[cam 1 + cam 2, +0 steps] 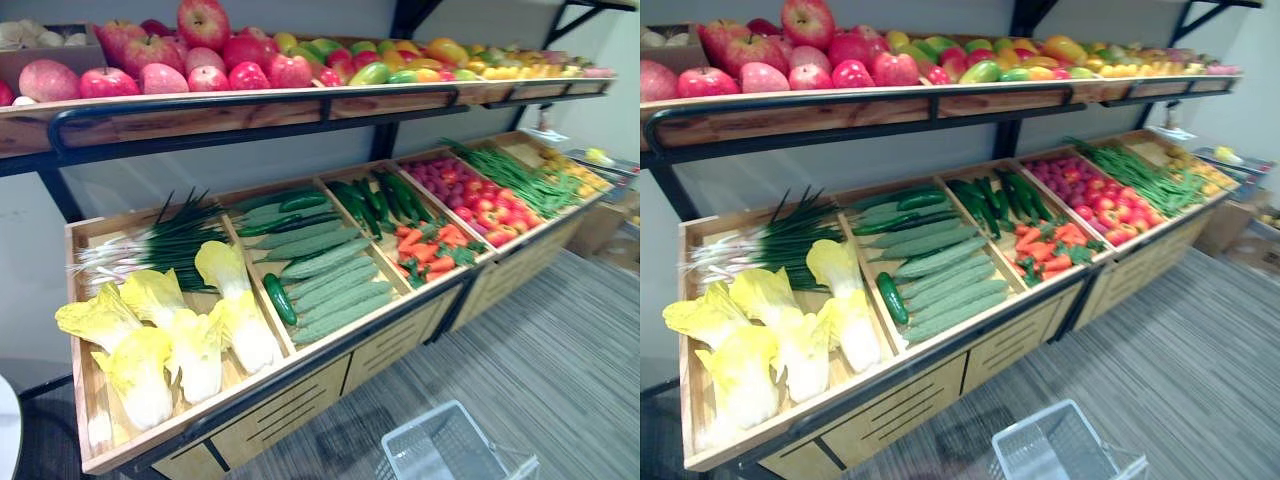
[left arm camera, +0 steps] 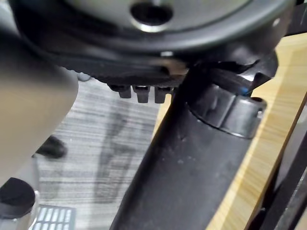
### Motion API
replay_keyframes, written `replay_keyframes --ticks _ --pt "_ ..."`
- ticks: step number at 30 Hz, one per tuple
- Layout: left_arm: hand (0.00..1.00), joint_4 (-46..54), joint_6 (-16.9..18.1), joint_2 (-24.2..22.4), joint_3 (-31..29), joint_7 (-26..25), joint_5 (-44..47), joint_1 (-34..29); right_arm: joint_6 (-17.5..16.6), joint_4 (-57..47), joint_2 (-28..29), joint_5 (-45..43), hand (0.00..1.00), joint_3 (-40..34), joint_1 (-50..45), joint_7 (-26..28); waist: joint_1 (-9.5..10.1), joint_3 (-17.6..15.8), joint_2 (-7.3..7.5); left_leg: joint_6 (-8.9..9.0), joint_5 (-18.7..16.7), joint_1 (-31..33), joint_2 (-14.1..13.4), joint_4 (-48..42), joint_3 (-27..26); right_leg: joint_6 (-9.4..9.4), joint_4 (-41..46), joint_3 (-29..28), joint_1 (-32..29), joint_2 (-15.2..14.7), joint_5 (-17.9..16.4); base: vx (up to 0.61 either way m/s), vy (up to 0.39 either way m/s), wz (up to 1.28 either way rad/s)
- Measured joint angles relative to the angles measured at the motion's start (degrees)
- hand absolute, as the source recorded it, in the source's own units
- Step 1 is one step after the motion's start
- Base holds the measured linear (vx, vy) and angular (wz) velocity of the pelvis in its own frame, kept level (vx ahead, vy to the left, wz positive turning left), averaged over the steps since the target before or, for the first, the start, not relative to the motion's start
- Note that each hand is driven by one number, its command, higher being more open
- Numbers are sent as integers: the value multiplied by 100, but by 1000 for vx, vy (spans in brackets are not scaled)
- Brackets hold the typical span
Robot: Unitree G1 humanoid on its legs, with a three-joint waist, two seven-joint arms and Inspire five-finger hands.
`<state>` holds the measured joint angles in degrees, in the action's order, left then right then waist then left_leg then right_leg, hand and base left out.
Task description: Pick vegetable in the basket
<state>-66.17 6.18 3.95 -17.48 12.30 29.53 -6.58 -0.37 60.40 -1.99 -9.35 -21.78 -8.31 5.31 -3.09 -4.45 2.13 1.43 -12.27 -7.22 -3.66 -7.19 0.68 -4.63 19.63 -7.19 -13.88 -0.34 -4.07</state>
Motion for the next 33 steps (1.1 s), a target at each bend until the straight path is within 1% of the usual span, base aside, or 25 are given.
replay_keyframes --ticks 1,2,3,4,6,7,8,9,10,11,12,13,14,15,16,17,18,20,23,24,28,30,31,32,33 --pt "100 13 -32 -17 -75 -20 -3 14 -39 77 11 48 0 124 46 -20 30 52 -6 183 -222 -16 -138 -185 -95 132 -108 93 94 68 196 453 -288 64" --pt "100 72 -39 -129 -153 -17 -1 16 -23 78 -66 46 0 123 117 -4 50 97 -139 228 -202 21 -283 -253 -383 187 -102 180 126 145 174 808 -559 116" --pt "100 233 5 -366 -189 -2 142 154 20 312 -311 376 0 643 396 23 129 99 -257 524 284 -159 -540 -89 -845 496 -137 708 471 201 -135 685 -499 104" --pt "100 235 16 -361 -193 -2 143 155 25 348 -311 375 0 693 419 -11 142 106 -233 569 397 -169 -527 -79 -883 512 -154 746 521 169 -152 558 -426 96" --pt "100 230 28 -363 -179 2 143 165 23 352 -308 376 0 729 437 -57 158 101 -217 576 547 -173 -494 32 -980 515 -232 783 577 127 -162 56 -76 22" --pt "100 213 37 -327 -121 10 143 151 20 472 -309 376 0 729 507 -67 176 142 -176 549 662 -116 -457 138 -979 528 -380 874 614 65 -211 21 -49 31" --pt "100 213 41 -290 -45 11 137 154 21 537 -296 373 0 728 547 -80 144 188 -153 540 723 -53 -423 183 -994 534 -472 927 619 12 -262 -1 -53 53" --pt "100 215 86 -249 138 21 137 156 38 583 -286 370 0 710 597 -113 94 192 -152 513 770 47 -434 197 -1048 536 -586 1098 647 -33 -251 -42 -49 102" --pt "100 186 96 -219 224 79 112 170 89 594 -270 364 0 667 591 -128 -60 193 -130 458 836 151 -457 191 -1240 558 -784 1474 780 -124 -212 -84 -55 145" --pt "100 169 67 -187 316 120 15 217 101 630 -265 358 0 625 548 -140 -129 200 -83 416 807 185 -487 202 -1600 571 -891 1773 838 -171 -206 -115 -18 133" --pt "100 166 66 -178 385 142 -13 241 101 643 -273 358 0 622 532 -153 -107 210 -83 374 728 241 -508 139 -1814 578 -900 1874 835 -180 -210 -92 3 107" --pt "100 163 64 -153 609 167 -21 293 99 651 -319 360 0 681 535 -170 -86 215 -106 316 696 365 -503 116 -2065 569 -895 2028 814 -202 -226 -59 35 70" --pt "100 163 66 -157 772 171 -17 306 103 649 -370 358 0 746 544 -171 -87 233 -138 329 765 406 -458 246 -2085 524 -868 2090 770 -191 -255 -15 34 61" --pt "100 159 65 -144 900 160 2 307 122 647 -417 357 0 777 575 -162 -82 270 -195 346 832 418 -432 509 -2079 493 -794 2019 661 -116 -273 -13 24 24" --pt "100 146 64 -129 976 141 15 308 127 648 -419 360 0 778 597 -157 -79 271 -212 347 834 396 -431 643 -2083 497 -747 1982 611 -81 -262 2 28 -5" --pt "100 79 15 -97 1051 76 16 350 143 653 -412 369 0 775 650 -152 -89 260 -210 417 885 334 -414 883 -2105 514 -643 1944 505 -59 -242 -10 58 -16" --pt "100 -17 -66 -58 1060 1 17 415 162 652 -411 368 0 768 677 -115 -108 220 -174 428 933 241 -391 995 -2150 515 -500 1725 463 -41 -236 -3 60 -17" --pt "100 -101 -122 -18 1060 -112 19 420 199 671 -412 386 0 767 677 -70 -122 209 -138 429 935 75 -389 1041 -2237 516 -352 1246 472 38 -239 -8 79 -21" --pt "100 -103 -165 14 1051 -243 35 438 202 661 -397 532 0 770 695 -20 -136 193 -101 429 935 -27 -369 1070 -2363 514 -309 1030 477 52 -241 -23 42 -22" --pt "100 -149 -253 -27 1002 -330 149 454 258 548 -336 730 0 728 644 9 -155 -7 -179 485 1023 -349 -425 1227 -2491 476 -702 973 899 145 -229 -9 6 -5" --pt "100 -150 -253 -26 989 -330 149 453 258 549 -336 729 0 725 644 10 -150 -8 -177 485 1024 -348 -426 1226 -2489 476 -706 974 899 145 -229 0 0 0" --pt "100 -155 -248 -35 872 -328 180 453 258 558 -335 722 0 715 644 10 -130 -7 -175 485 1023 -320 -428 1224 -2432 472 -774 1013 911 137 -224 -2 -1 12" --pt "100 -157 -229 -36 685 -322 265 452 260 571 -335 702 0 701 635 9 -123 -2 -169 484 1024 -271 -435 1222 -2332 468 -842 1099 934 120 -209 5 -7 39" --pt "100 -160 -148 -60 433 -335 526 438 269 584 -338 682 0 666 616 8 -71 -8 -163 484 1024 -247 -445 1221 -2202 459 -969 1216 1036 106 -168 11 -8 43" --pt "100 -159 -106 -75 311 -341 667 424 279 594 -340 675 0 665 603 8 -30 -8 -159 484 1024 -254 -448 1220 -2164 455 -1019 1258 1084 102 -160 69 2 66"
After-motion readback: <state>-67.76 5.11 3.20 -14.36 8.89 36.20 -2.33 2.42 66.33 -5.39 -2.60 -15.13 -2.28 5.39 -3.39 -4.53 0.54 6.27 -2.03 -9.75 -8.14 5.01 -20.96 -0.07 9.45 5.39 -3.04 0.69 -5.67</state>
